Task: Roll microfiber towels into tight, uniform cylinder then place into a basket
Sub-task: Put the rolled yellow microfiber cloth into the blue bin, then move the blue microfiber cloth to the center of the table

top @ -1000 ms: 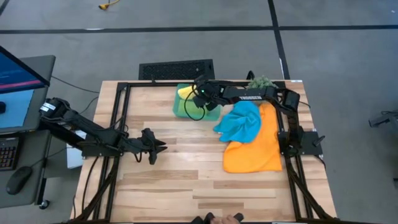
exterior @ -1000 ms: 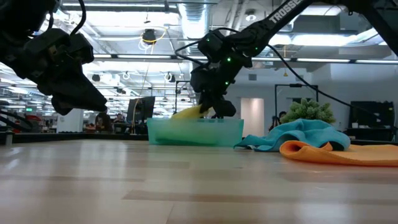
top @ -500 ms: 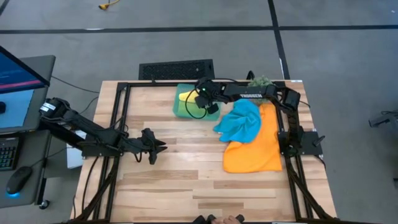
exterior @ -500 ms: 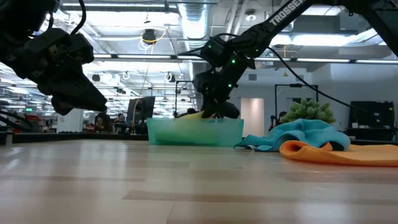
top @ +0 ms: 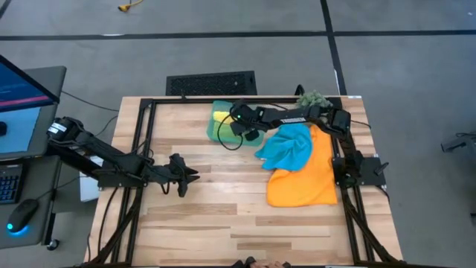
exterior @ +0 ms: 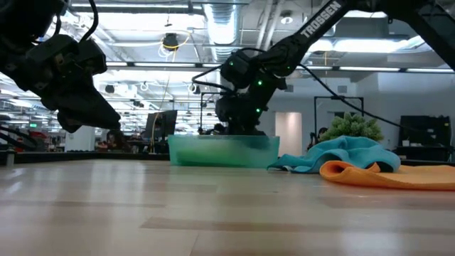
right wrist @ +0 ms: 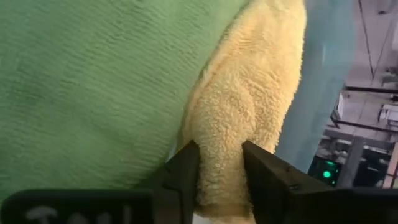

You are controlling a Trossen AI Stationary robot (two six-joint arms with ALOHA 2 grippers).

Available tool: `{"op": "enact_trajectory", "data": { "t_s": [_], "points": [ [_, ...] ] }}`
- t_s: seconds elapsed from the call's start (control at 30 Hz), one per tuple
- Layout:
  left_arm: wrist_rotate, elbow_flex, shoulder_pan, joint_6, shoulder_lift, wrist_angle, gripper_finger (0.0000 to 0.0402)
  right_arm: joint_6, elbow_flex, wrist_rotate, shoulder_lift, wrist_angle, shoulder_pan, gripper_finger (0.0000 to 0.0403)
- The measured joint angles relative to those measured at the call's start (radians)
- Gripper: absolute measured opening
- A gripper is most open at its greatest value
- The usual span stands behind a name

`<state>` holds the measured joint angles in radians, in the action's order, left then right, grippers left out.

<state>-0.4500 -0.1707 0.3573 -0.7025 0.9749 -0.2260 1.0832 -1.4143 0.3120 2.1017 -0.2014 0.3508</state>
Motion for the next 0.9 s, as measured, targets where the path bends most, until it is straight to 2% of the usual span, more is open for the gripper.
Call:
{"op": "enact_trajectory", "data": {
  "t_s": [0.23, 0.4, 0.63, 0.9],
  "points": [
    [0.001, 0.000, 0.000, 0.000, 0.000, 0.000, 0.0110, -0.063, -0.044, 0.005, -0.003, -0.081, -0.007, 0.0202],
    [0.006, 0.000, 0.000, 0.000, 0.000, 0.000, 0.0110, -0.114, -0.101, 0.004, -0.013, -0.168, -0.009, 0.0225],
    [0.003, 0.000, 0.000, 0.000, 0.000, -0.003, 0.0110, -0.285, -0.203, 0.004, -0.041, -0.374, 0.003, 0.0218],
    [-0.047, 0.000, -0.002, 0.007, 0.000, -0.015, 0.0110, -0.528, -0.213, -0.070, -0.208, -0.602, -0.013, 0.0183]
  ]
}}
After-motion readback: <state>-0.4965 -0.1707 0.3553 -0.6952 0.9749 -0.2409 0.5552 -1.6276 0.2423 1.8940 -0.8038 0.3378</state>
